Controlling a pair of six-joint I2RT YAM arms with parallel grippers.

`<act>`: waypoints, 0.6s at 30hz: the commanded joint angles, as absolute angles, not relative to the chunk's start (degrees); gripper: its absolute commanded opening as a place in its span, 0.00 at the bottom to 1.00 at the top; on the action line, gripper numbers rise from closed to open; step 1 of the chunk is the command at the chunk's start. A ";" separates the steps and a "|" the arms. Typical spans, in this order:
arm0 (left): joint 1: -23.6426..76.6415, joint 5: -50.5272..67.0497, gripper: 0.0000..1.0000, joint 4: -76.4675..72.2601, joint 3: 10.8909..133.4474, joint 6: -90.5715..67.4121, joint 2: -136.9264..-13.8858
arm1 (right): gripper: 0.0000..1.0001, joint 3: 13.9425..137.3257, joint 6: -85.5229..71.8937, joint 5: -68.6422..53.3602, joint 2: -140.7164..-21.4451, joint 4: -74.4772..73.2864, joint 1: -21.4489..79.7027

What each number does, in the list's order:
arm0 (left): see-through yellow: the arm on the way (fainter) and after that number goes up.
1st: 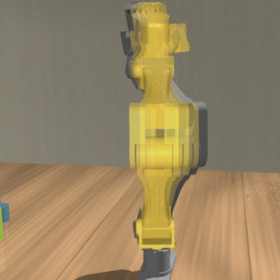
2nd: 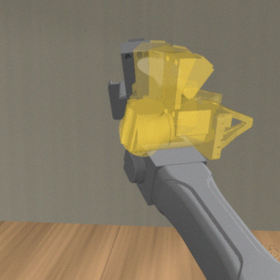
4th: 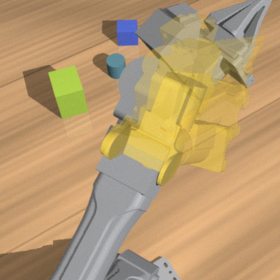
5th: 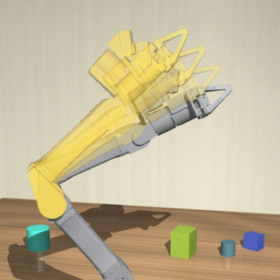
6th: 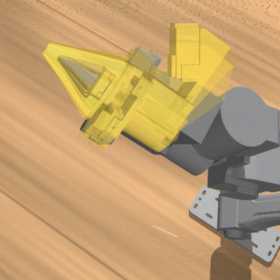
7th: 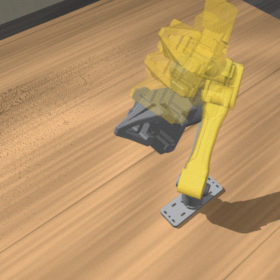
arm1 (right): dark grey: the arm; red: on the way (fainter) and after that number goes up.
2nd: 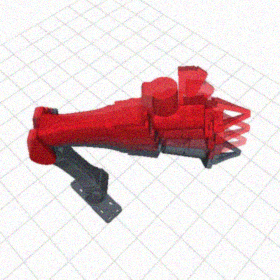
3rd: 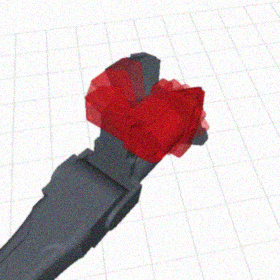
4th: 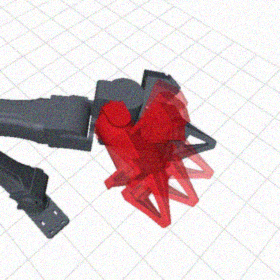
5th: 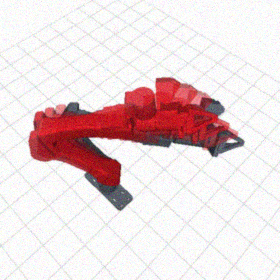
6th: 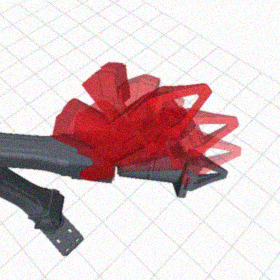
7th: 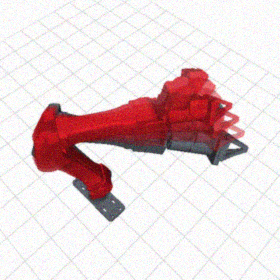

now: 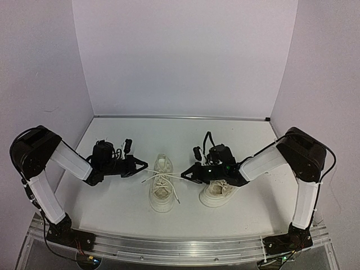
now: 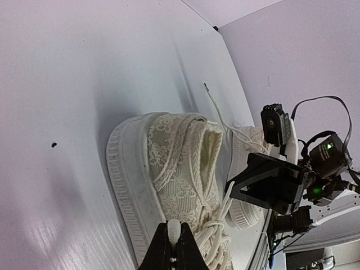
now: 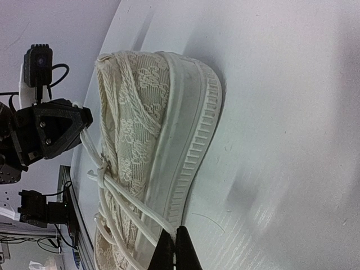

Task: Tie the shoes

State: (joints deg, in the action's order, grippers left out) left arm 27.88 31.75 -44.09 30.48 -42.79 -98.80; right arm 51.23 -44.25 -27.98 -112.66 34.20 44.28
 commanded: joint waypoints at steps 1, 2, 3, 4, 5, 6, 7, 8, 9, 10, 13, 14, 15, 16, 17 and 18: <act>27.25 23.01 0.00 -41.15 28.58 -40.51 -94.10 | 0.00 49.07 -47.04 -21.35 -109.54 36.12 43.91; 27.25 22.24 0.00 -40.59 28.32 -40.33 -93.68 | 0.00 48.77 -47.14 -20.83 -109.34 36.08 43.88; 27.25 21.61 0.00 -40.12 28.22 -40.24 -93.26 | 0.00 48.44 -47.19 -20.36 -109.18 36.00 43.86; 27.26 20.98 0.00 -39.97 28.08 -40.32 -93.11 | 0.00 48.24 -47.20 -20.17 -109.18 35.95 43.88; 27.26 20.30 0.00 -39.93 27.94 -40.39 -92.99 | 0.00 48.04 -47.27 -19.87 -109.12 35.88 43.88; 27.24 19.55 0.00 -39.96 27.70 -40.62 -92.86 | 0.00 47.78 -47.35 -19.47 -109.05 35.73 43.89; 27.24 18.76 0.00 -40.05 27.37 -40.87 -92.76 | 0.00 47.53 -47.37 -19.13 -108.97 35.58 43.89; 27.25 18.14 0.00 -40.14 27.11 -40.98 -92.67 | 0.00 47.20 -47.33 -18.88 -108.82 35.43 43.86; 27.25 17.63 0.00 -40.20 26.91 -41.06 -92.56 | 0.00 46.81 -47.28 -18.63 -108.65 35.29 43.86; 27.25 17.18 0.00 -40.25 26.75 -41.15 -92.38 | 0.00 46.49 -47.22 -18.29 -108.48 35.16 43.86; 26.91 15.77 0.00 -40.14 26.00 -41.25 -91.82 | 0.00 45.55 -46.94 -17.17 -107.73 34.40 43.86; 26.75 15.60 0.00 -40.13 25.87 -41.32 -91.66 | 0.00 45.35 -46.78 -16.85 -107.47 34.14 43.86; 26.64 15.68 0.00 -40.09 25.86 -41.32 -91.65 | 0.00 45.20 -46.65 -16.61 -107.32 33.97 43.86; 26.53 15.72 0.00 -40.05 25.82 -41.30 -91.67 | 0.00 45.01 -46.56 -16.37 -107.14 33.85 43.83; 26.45 15.66 0.00 -40.05 25.67 -41.26 -91.69 | 0.00 44.84 -46.47 -16.03 -107.01 33.72 43.79; 26.36 15.54 0.00 -40.07 25.50 -41.25 -91.69 | 0.00 44.70 -46.42 -15.71 -106.89 33.58 43.73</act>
